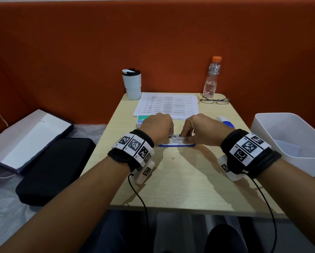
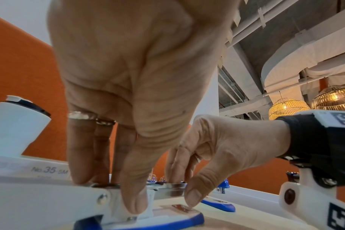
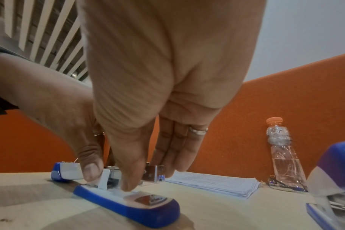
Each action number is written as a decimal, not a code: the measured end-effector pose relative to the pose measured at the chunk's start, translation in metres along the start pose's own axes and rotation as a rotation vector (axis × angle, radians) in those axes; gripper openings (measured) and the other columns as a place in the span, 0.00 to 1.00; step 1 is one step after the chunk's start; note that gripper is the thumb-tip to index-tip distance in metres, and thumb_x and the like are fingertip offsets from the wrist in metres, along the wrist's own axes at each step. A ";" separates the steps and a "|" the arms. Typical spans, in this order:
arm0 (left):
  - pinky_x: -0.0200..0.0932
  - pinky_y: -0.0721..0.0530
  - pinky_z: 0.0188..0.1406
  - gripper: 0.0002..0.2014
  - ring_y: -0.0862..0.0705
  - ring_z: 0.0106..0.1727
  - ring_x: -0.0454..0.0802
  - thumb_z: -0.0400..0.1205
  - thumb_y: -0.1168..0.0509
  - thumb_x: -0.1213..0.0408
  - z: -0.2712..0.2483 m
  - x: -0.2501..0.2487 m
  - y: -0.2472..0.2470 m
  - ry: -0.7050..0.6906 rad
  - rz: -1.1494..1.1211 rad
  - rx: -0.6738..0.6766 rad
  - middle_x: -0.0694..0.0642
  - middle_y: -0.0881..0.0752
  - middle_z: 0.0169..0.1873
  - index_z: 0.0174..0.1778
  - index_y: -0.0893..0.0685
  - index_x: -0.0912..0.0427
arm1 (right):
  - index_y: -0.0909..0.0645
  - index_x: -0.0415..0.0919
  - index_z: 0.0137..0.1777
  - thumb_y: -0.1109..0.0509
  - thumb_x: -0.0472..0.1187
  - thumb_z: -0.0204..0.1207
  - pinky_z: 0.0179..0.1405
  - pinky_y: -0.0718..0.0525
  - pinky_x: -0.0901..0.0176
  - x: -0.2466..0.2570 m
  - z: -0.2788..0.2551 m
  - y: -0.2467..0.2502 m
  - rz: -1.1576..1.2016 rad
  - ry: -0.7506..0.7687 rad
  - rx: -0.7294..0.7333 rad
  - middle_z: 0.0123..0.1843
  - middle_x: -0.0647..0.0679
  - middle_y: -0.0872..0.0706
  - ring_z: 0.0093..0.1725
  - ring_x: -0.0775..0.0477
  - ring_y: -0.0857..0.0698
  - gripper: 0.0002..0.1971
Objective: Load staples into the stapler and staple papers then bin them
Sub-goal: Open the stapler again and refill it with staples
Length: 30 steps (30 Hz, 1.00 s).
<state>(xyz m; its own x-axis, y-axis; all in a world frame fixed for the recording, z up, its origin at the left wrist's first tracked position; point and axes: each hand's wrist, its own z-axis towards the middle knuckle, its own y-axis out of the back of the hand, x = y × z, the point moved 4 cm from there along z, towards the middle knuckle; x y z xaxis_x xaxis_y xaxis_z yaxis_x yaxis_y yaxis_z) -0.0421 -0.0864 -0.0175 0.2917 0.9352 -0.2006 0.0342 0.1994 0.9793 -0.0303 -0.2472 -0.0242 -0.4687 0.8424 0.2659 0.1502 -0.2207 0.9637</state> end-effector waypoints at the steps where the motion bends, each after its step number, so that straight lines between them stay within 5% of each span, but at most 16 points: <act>1: 0.52 0.09 0.53 0.13 0.11 0.52 0.55 0.75 0.19 0.68 0.000 0.000 0.000 0.001 0.000 0.001 0.52 0.08 0.49 0.54 0.05 0.52 | 0.03 0.48 0.54 0.17 0.39 0.77 0.50 0.07 0.46 -0.001 0.000 0.001 -0.005 -0.019 0.000 0.48 0.53 0.06 0.47 0.50 0.08 0.08; 7: 0.46 0.15 0.44 0.14 0.12 0.53 0.55 0.74 0.19 0.67 -0.002 0.006 -0.001 0.007 -0.001 0.017 0.53 0.09 0.51 0.54 0.07 0.52 | 0.08 0.47 0.50 0.16 0.40 0.75 0.51 0.08 0.45 -0.001 -0.005 0.003 -0.040 -0.048 -0.014 0.47 0.53 0.08 0.49 0.48 0.10 0.06; 12: 0.45 0.20 0.45 0.22 0.14 0.58 0.55 0.71 0.15 0.60 -0.009 0.029 -0.001 0.057 0.073 0.085 0.52 0.13 0.59 0.60 0.11 0.52 | 0.18 0.49 0.63 0.14 0.43 0.73 0.50 0.13 0.52 -0.006 -0.009 -0.004 -0.010 -0.078 0.012 0.54 0.54 0.13 0.54 0.47 0.12 0.21; 19: 0.51 0.14 0.54 0.29 0.14 0.61 0.58 0.73 0.16 0.59 -0.023 0.065 0.006 0.167 0.229 0.194 0.57 0.14 0.63 0.69 0.16 0.56 | 0.08 0.43 0.58 0.15 0.44 0.76 0.44 0.19 0.59 -0.006 -0.003 -0.006 -0.078 -0.118 0.058 0.48 0.51 0.09 0.50 0.47 0.11 0.13; 25: 0.47 0.16 0.44 0.21 0.14 0.50 0.57 0.73 0.17 0.65 -0.027 0.076 0.012 0.176 0.204 0.173 0.56 0.13 0.54 0.61 0.12 0.57 | 0.05 0.44 0.52 0.12 0.43 0.71 0.36 0.21 0.63 -0.009 0.000 -0.004 -0.049 -0.146 0.062 0.44 0.50 0.06 0.47 0.47 0.10 0.11; 30: 0.49 0.12 0.47 0.21 0.13 0.51 0.58 0.71 0.17 0.65 -0.028 0.075 0.018 0.157 0.219 0.159 0.57 0.13 0.54 0.58 0.13 0.57 | 0.04 0.44 0.51 0.12 0.43 0.71 0.43 0.13 0.57 -0.007 -0.002 -0.002 -0.033 -0.151 0.062 0.43 0.49 0.05 0.46 0.47 0.09 0.10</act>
<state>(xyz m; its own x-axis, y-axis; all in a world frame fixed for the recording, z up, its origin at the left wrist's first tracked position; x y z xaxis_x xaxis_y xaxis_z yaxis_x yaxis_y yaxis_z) -0.0461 -0.0044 -0.0158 0.1579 0.9871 0.0263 0.1394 -0.0487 0.9890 -0.0290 -0.2533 -0.0284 -0.3391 0.9139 0.2229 0.1927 -0.1644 0.9674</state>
